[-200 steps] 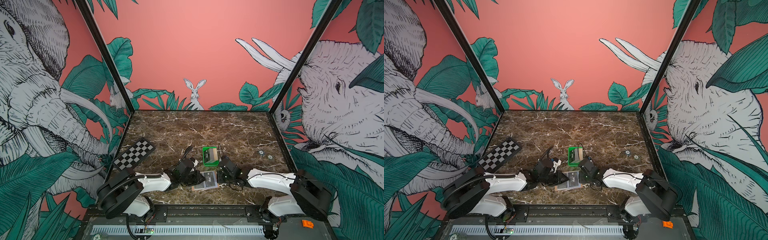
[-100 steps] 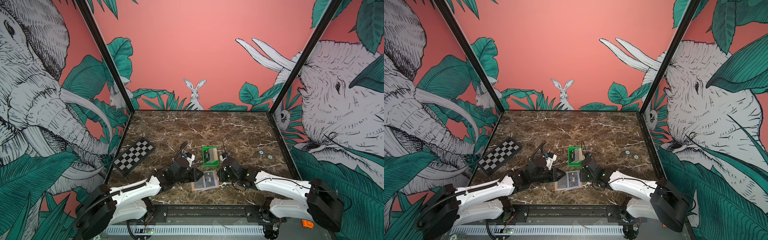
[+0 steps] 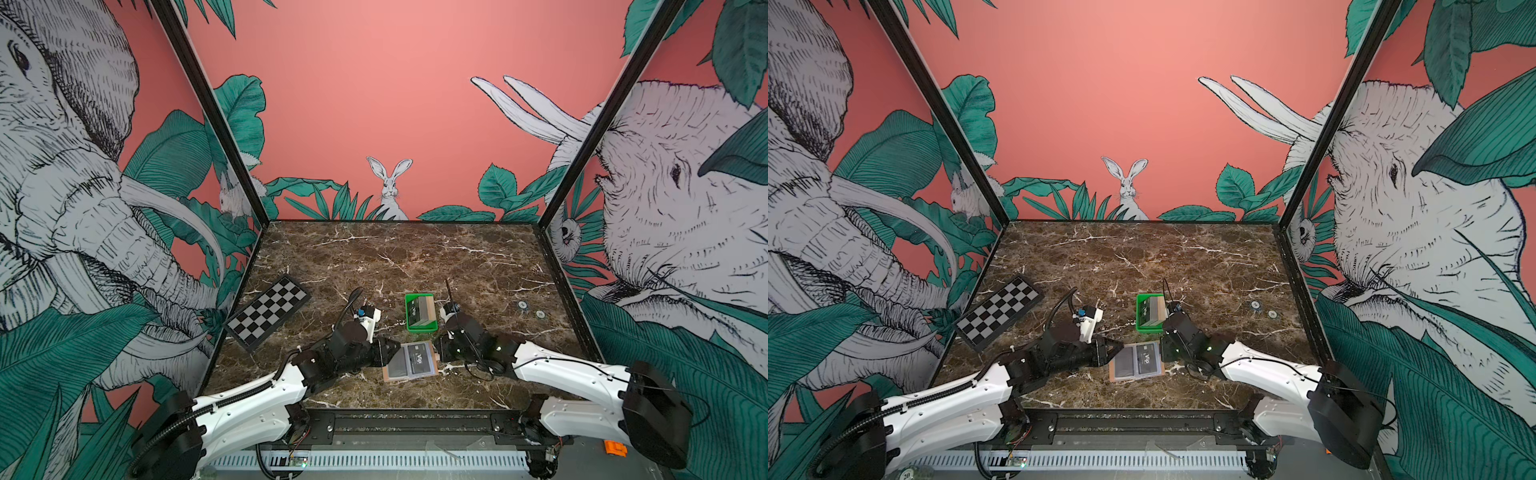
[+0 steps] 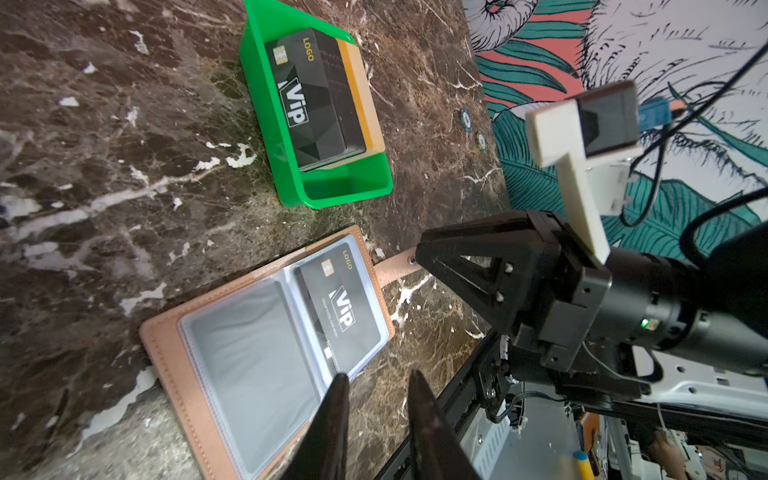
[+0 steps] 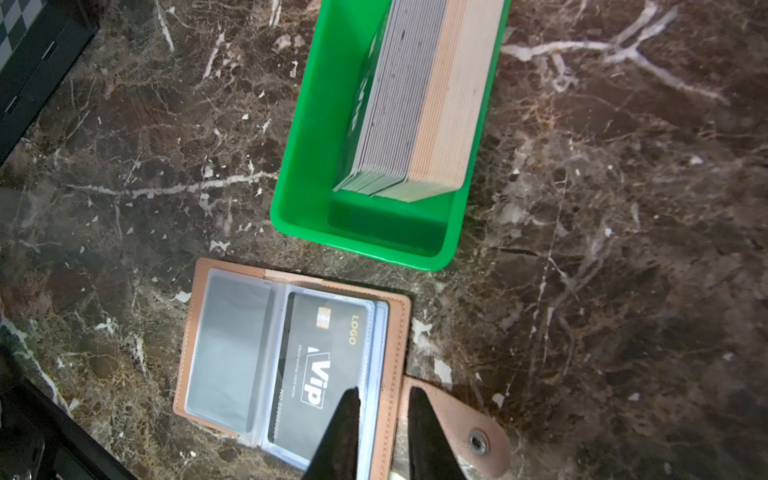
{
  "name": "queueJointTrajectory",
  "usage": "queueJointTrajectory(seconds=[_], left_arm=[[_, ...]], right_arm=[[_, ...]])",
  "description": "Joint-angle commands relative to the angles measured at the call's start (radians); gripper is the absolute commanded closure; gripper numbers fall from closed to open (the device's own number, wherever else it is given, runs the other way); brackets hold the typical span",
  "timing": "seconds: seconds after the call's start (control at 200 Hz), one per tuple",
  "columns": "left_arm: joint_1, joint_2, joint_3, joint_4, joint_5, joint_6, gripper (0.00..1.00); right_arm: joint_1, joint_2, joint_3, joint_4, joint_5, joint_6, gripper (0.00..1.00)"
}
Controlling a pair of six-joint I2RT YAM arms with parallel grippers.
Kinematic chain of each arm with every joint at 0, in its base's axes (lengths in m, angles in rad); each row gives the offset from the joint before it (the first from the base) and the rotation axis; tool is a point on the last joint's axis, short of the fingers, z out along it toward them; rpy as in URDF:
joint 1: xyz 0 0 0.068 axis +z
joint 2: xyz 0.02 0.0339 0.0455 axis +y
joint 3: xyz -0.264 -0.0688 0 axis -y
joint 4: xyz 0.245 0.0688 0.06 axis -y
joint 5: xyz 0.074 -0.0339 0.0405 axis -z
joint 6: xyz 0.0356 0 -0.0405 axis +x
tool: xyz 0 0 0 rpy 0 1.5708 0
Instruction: Put the credit cards into the card holder
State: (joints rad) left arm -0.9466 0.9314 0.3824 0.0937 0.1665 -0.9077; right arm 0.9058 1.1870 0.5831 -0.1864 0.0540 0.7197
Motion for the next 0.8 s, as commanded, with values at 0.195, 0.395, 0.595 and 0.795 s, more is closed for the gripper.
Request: queueJointTrajectory(seconds=[0.195, 0.395, 0.595, 0.795], left_arm=[[-0.004, 0.034, 0.032, 0.024, 0.161, 0.140, 0.72], [-0.004, 0.105, 0.071, -0.043, 0.224, 0.221, 0.72], [-0.004, 0.151, 0.080, -0.061, 0.217, 0.214, 0.72], [-0.006, 0.176, 0.047, 0.002, 0.166, 0.152, 0.72]], right_arm=[[0.054, 0.019, 0.028, 0.043, 0.103, 0.133, 0.71], [0.107, 0.060, 0.058, 0.001, 0.118, 0.207, 0.73], [0.136, 0.022, 0.031, 0.009, 0.140, 0.262, 0.73], [0.136, -0.056, 0.007, -0.040, 0.182, 0.286, 0.72]])
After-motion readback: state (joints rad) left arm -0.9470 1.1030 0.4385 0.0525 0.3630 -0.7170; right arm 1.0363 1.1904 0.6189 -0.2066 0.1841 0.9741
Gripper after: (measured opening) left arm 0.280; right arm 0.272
